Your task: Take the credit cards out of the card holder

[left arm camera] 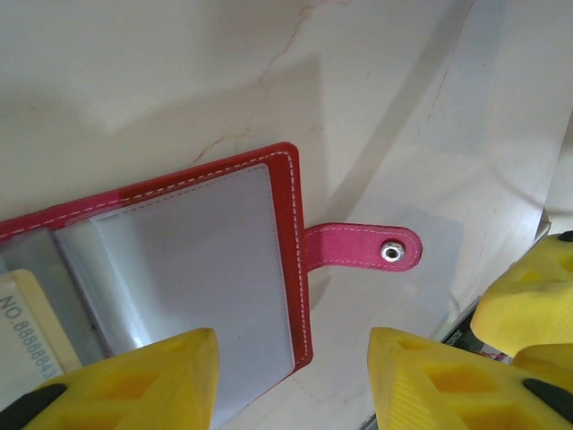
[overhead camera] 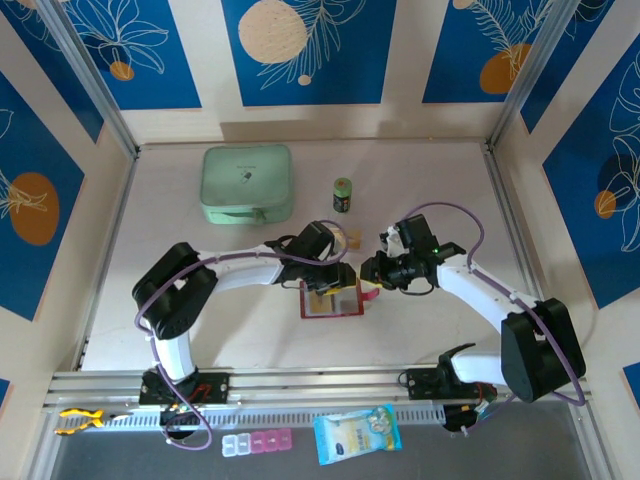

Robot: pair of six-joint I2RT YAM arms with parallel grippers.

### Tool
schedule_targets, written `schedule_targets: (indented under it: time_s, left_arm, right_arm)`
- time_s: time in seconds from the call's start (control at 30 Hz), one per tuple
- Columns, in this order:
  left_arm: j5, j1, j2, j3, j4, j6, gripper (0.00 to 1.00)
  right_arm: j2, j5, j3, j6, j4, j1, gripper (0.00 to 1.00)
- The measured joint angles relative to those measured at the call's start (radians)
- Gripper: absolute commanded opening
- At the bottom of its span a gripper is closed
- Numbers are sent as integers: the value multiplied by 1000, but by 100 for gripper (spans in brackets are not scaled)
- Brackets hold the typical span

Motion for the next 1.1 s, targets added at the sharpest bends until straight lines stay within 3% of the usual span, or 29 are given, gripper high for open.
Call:
schedule_targets:
  time_s: [0.37, 0.77, 1.1]
  left_arm:
    - [-7, 14, -26, -29, -19, 8, 37]
    - [-20, 74, -143, -174, -17, 26, 17]
    - [-31, 113, -202, -262, -14, 29, 10]
  right_arm:
    - [26, -22, -3, 19, 31, 14, 17]
    - [174, -24, 24, 60, 92, 121, 11]
    - [303, -32, 45, 87, 165, 189, 9]
